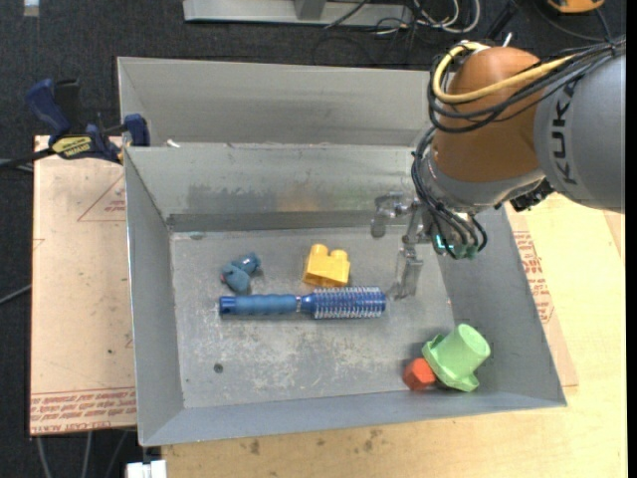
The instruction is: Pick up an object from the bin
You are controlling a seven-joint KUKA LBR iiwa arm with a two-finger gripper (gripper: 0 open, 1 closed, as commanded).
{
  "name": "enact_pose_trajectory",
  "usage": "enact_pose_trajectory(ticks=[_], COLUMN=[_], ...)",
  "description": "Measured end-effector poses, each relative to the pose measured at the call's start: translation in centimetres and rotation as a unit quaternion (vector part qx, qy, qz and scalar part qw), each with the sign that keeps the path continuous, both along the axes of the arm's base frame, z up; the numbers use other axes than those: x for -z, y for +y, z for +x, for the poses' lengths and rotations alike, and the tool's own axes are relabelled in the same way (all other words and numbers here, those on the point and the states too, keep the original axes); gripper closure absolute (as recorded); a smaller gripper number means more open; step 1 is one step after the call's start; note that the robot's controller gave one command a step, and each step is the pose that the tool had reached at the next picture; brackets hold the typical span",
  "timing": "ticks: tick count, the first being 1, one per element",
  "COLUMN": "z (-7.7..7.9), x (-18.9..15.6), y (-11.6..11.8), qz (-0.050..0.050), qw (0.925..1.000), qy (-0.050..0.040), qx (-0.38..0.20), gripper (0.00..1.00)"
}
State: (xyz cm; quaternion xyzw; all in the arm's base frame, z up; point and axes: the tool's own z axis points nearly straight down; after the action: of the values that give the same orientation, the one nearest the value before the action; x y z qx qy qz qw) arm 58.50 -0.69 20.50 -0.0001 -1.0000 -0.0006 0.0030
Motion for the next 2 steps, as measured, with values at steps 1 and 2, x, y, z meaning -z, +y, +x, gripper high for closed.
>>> enact_pose_trajectory(ticks=[1,2], z=[0.19,0.11], x=[13.0,12.96], y=[3.69,3.65], qz=[0.0,0.0], qw=[0.994,0.994], qy=[-0.0092,-0.0074], qx=[-0.109,-0.109], gripper=[0.0,1.0])
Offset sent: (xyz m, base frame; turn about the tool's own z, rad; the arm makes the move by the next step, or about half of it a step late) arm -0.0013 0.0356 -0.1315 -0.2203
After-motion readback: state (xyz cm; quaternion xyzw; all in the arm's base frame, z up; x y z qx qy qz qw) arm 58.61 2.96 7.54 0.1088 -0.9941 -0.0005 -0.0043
